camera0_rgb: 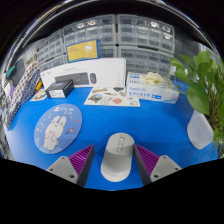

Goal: Arrange mouse

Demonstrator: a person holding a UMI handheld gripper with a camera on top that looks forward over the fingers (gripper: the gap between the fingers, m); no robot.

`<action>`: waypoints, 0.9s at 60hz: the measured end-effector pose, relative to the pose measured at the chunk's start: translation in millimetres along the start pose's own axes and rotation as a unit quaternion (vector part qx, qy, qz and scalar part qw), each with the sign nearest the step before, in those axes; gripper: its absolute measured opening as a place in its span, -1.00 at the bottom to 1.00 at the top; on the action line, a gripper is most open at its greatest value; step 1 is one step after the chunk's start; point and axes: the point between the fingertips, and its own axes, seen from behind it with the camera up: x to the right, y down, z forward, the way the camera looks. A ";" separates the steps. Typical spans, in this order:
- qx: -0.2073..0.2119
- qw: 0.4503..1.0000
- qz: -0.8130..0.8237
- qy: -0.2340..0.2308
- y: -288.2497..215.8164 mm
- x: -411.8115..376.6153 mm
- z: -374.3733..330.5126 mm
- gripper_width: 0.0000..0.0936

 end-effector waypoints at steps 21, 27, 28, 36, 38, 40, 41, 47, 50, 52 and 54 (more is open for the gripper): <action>-0.011 0.998 -0.002 0.062 -5.0 6.5 8.4 -0.13; -0.023 0.996 0.010 0.086 -15.1 3.1 0.5 -0.20; -0.019 0.996 0.015 0.088 -21.3 1.7 -3.1 -0.20; 0.052 0.990 0.036 0.122 -105.4 -8.2 -53.4 -0.20; 0.070 0.989 0.039 0.125 -130.1 -16.7 -65.6 -0.19; 0.087 0.988 0.035 0.126 -151.5 -27.5 -75.6 -0.19; 0.096 0.987 0.031 0.126 -159.9 -32.7 -81.0 -0.19; 0.125 0.985 0.007 0.115 -204.6 -78.1 -90.5 -0.20; 0.127 0.987 0.003 0.101 -213.9 -106.1 -82.4 -0.20; 0.122 0.988 -0.001 0.092 -215.1 -122.9 -72.3 -0.20; 0.115 0.990 -0.006 0.085 -211.3 -137.4 -58.0 -0.20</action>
